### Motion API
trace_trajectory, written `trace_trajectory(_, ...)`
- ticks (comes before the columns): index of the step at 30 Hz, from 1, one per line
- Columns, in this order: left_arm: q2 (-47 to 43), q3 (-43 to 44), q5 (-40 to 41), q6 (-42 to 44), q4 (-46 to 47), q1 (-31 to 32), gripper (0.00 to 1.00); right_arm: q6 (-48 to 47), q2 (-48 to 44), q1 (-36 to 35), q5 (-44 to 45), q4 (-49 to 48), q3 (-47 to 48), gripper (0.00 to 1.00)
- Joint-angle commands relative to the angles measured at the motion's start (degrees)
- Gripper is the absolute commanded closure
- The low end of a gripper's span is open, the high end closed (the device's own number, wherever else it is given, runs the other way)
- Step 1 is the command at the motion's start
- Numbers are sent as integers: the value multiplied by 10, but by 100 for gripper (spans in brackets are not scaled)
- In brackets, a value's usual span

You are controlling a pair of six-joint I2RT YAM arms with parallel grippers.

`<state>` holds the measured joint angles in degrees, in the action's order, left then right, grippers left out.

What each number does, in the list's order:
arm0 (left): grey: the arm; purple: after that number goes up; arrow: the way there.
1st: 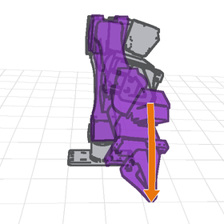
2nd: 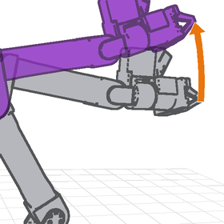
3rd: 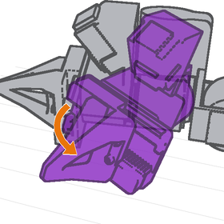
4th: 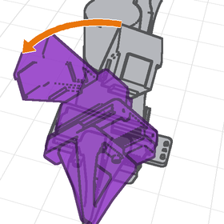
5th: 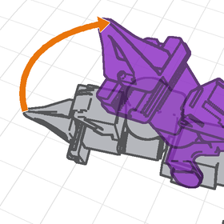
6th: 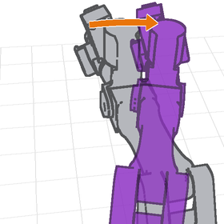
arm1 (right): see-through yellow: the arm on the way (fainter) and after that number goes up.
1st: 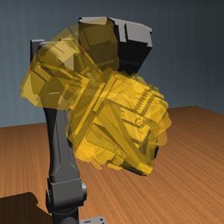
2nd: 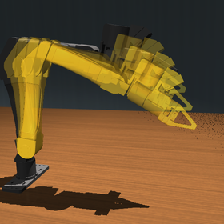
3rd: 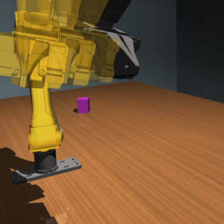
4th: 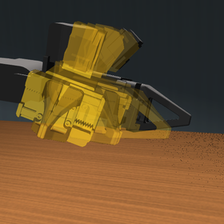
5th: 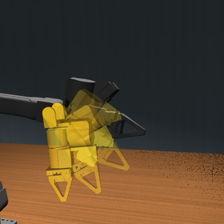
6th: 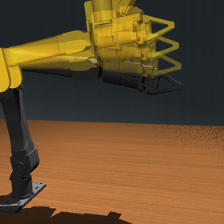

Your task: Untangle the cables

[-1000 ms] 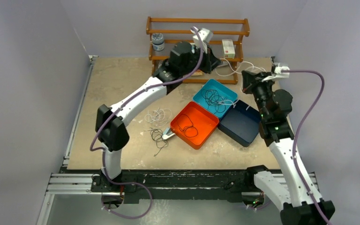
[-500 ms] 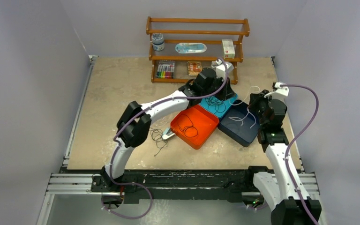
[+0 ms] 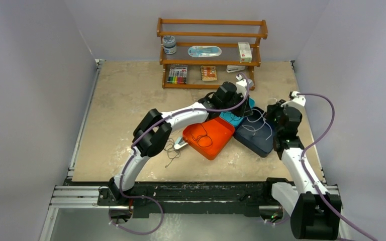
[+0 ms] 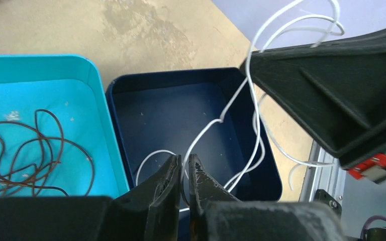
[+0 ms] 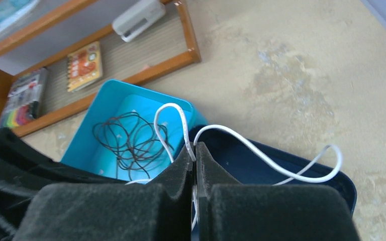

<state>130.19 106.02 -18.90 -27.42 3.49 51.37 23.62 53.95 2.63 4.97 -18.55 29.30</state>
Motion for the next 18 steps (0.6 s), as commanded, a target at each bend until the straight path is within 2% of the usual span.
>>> trace_trajectory(1,-2,12,3,14,7,6,86,23,15,6,45,-37,-11,100)
trace_trajectory(12,-30,5,42,36,-15,5,68,40,60,8,21,-40,-30,100)
trace_trajectory(13,-36,1,48,38,-15,5,60,39,61,8,19,-40,-30,100)
trace_trajectory(14,-43,-4,54,39,-16,4,56,40,62,8,16,-39,-31,100)
trace_trajectory(18,-68,-21,66,42,-13,-2,53,44,57,8,5,-23,-31,100)
